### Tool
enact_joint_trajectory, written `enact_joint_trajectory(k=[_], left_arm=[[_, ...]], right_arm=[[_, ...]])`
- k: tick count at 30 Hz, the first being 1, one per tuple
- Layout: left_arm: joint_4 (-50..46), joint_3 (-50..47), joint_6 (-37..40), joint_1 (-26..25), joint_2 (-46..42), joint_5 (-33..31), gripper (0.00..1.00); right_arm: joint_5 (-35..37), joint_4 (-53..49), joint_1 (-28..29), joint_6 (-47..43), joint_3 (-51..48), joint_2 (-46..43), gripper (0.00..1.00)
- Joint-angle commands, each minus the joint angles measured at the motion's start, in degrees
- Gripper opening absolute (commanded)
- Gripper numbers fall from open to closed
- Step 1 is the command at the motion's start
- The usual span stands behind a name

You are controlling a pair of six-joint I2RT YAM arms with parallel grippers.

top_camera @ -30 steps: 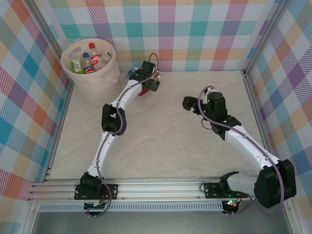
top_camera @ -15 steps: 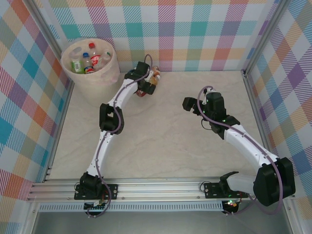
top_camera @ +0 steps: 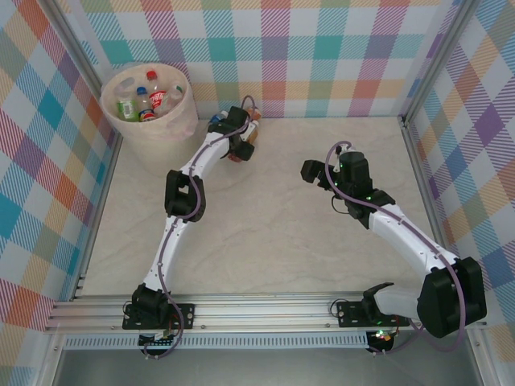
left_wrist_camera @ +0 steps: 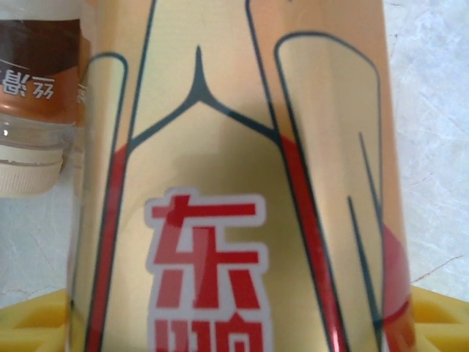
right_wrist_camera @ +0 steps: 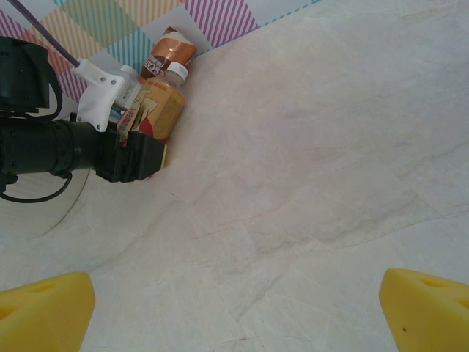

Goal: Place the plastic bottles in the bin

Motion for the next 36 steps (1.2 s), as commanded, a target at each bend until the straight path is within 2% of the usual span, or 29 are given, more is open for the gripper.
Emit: enact_joint_trajectory(k=[1, 8, 14, 17, 22, 25, 30, 36], left_arm=[[-0.3, -2.3, -2.2, -0.4, -5.9, 2.6, 0.64], [3.7, -11.3, -3.9, -1.0, -14.6, 6.5, 0.6], [7.2, -19.4, -5.5, -1.1, -23.2, 13.3, 0.57], [9.7, -23.6, -6.6, -1.1, -27.7, 16.5, 0.56], [14.1, -30.3, -9.4, -1.1, -35.8, 20.2, 0.55], [16.5, -33.7, -10.7, -1.2, -40.6, 21.1, 0.54], [17.2, -35.2, -12.8, -0.7, -46.5, 17.4, 0.52], [17.0, -35.7, -16.2, 1.6, -52.5, 6.0, 0.51]], right_arm=[[-0.2, 0.0, -0.3, 0.4, 1.7, 0.1, 1.0], [-0.8, 0.3, -0.3, 0.5, 1.7, -0.3, 1.0], [-2.2, 2.6, -0.3, 0.5, 1.6, -0.3, 1.0], [-4.7, 5.0, -0.4, 0.4, 1.7, -0.2, 1.0], [-13.9, 9.9, -0.2, -1.0, 1.8, 0.3, 1.0], [-16.1, 10.4, -0.1, -1.1, 2.4, 0.8, 1.0], [-15.5, 10.0, 0.1, -0.6, 2.9, 1.1, 1.0], [-13.9, 9.6, 0.0, -0.1, 2.9, 1.2, 1.0]])
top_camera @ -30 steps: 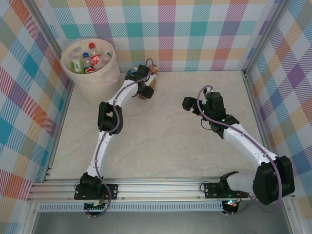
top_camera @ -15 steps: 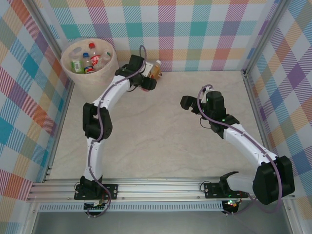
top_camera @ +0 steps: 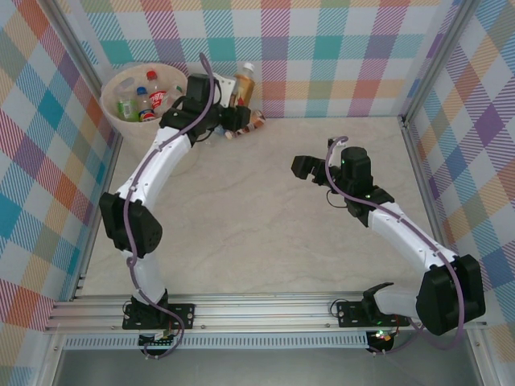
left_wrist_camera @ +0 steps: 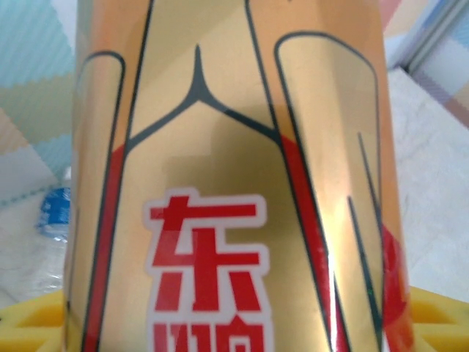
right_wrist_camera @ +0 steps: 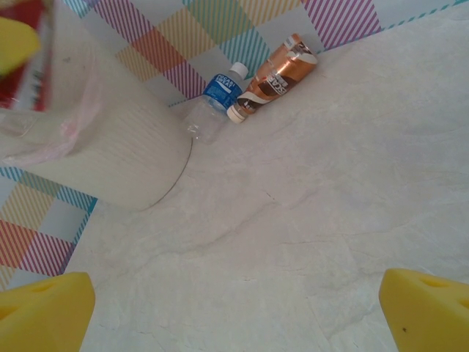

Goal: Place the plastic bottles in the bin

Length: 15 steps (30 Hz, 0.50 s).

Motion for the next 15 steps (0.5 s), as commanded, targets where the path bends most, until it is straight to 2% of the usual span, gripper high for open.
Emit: enact_joint_trajectory(k=[1, 7, 15], left_arm=[[1.8, -1.7, -3.5, 2.3, -5.7, -10.1, 0.51], [3.9, -4.9, -5.8, 6.4, -11.4, -19.2, 0.51], [1.8, -3.9, -9.6, 15.1, -14.2, -22.9, 0.52]], right_arm=[[0.4, 1.5, 0.0, 0.1, 1.8, 0.2, 1.0], [1.6, 1.7, 0.0, 0.5, 1.1, 0.4, 1.0], [1.9, 4.1, 0.0, 1.4, -0.4, 1.1, 1.0]])
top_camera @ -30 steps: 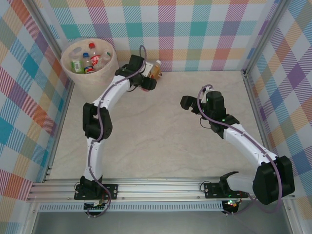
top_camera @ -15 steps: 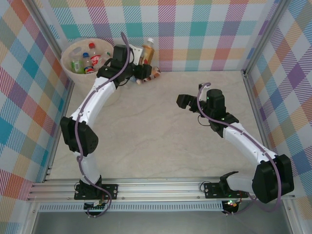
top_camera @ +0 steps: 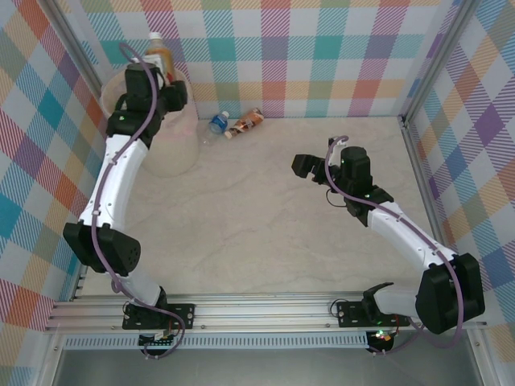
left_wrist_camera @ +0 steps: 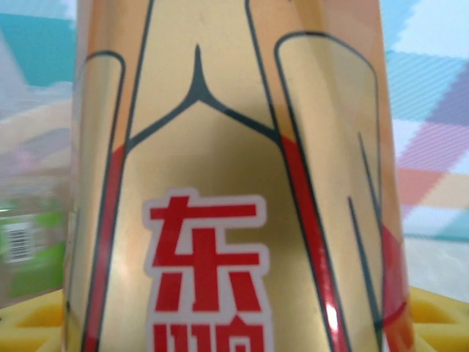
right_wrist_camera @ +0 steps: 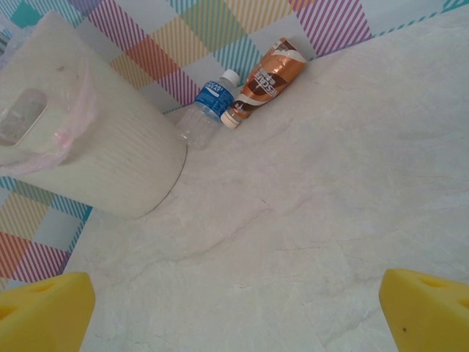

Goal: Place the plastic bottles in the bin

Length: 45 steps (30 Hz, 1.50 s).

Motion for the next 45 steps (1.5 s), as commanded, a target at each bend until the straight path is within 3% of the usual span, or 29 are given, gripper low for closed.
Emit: enact_joint_trajectory(k=[1, 8, 15, 18, 20, 25, 30, 37, 45], left_arm=[[-0.6, 1.2, -2.7, 3.3, -1.6, -4.0, 0.52], [-6.3, 5.9, -8.3, 10.8, 2.3, -3.1, 0.52], [-9.2, 11.4, -7.4, 13.4, 8.6, -4.0, 0.57], [-12.5, 15.9, -6.9, 13.9, 12.3, -1.3, 0.59], [-15.2, 19.4, -6.6, 13.9, 14.5, 0.4, 0.63], [-16.5, 21.6, -7.4, 13.9, 14.4, 3.2, 0.89], [-15.1, 22.1, -7.6, 13.9, 13.7, 4.6, 0.98], [-16.6, 27.0, -8.5, 13.9, 19.2, 12.3, 0.95], [-19.3, 27.4, -10.6, 13.9, 25.8, 17.1, 0.64]], right_arm=[[0.4, 3.1, 0.0, 0.7, -0.4, 0.7, 1.0], [0.4, 2.6, 0.0, 0.3, -0.5, 0.9, 1.0], [1.0, 1.4, 0.0, -0.3, -0.5, 0.3, 1.0], [1.4, 1.0, 0.0, -0.5, -0.5, 0.0, 1.0], [1.6, 0.8, 0.0, -0.5, -0.5, -0.2, 1.0], [1.7, 0.5, 0.0, -0.4, -0.6, -0.3, 1.0], [1.8, 0.5, 0.0, -0.4, -0.5, 0.0, 1.0], [1.5, 0.2, 0.0, 0.0, -0.3, 0.4, 1.0], [1.9, -0.4, 0.0, 0.3, -0.4, 0.2, 1.0]])
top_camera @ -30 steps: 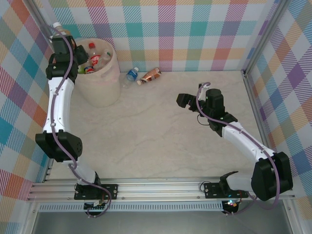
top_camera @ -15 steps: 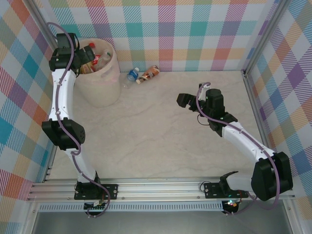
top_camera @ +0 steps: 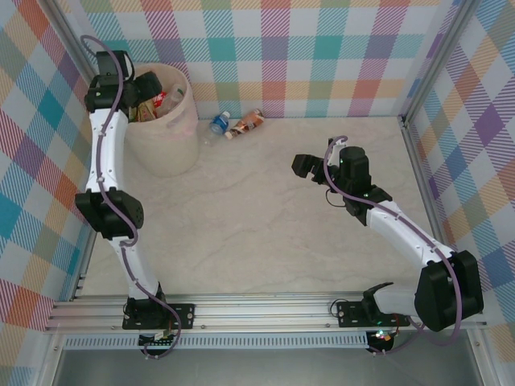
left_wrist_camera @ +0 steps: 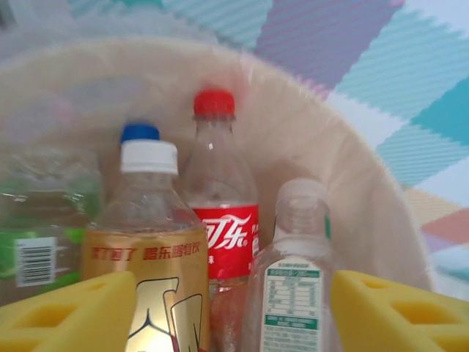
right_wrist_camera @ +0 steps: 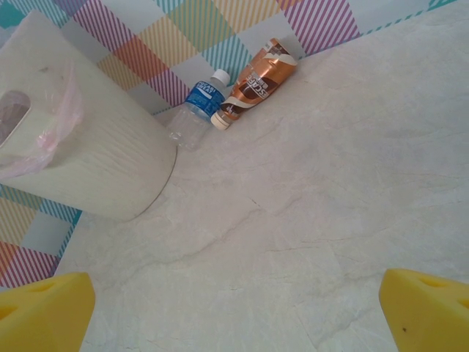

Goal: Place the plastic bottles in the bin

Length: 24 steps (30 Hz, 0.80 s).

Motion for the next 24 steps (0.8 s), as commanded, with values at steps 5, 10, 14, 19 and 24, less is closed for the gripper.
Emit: enact_joint_trajectory(k=[5, 10, 14, 19, 24], left_arm=[[-6.0, -0.2, -2.1, 0.5, 4.4, 1.9, 0.6], [-5.0, 0.5, -2.7, 0.5, 1.1, 3.9, 0.59], [-1.9, 0.4, -4.9, 0.0, -3.7, 9.9, 0.63], [0.1, -0.9, -4.9, -3.5, -8.1, 13.0, 0.71], [2.7, -3.9, -3.5, -8.1, -11.6, 13.3, 0.8]], right_arm=[[0.3, -0.2, 0.0, 0.8, -0.3, -0.4, 1.0], [0.4, -0.7, 0.0, 0.4, 0.2, -0.3, 1.0], [0.3, -0.6, 0.0, 0.5, 0.5, 0.1, 1.0], [-0.4, -0.5, 0.0, 1.1, 1.1, 1.1, 1.0], [-0.7, -0.9, 0.0, 1.2, 1.7, 1.5, 1.0]])
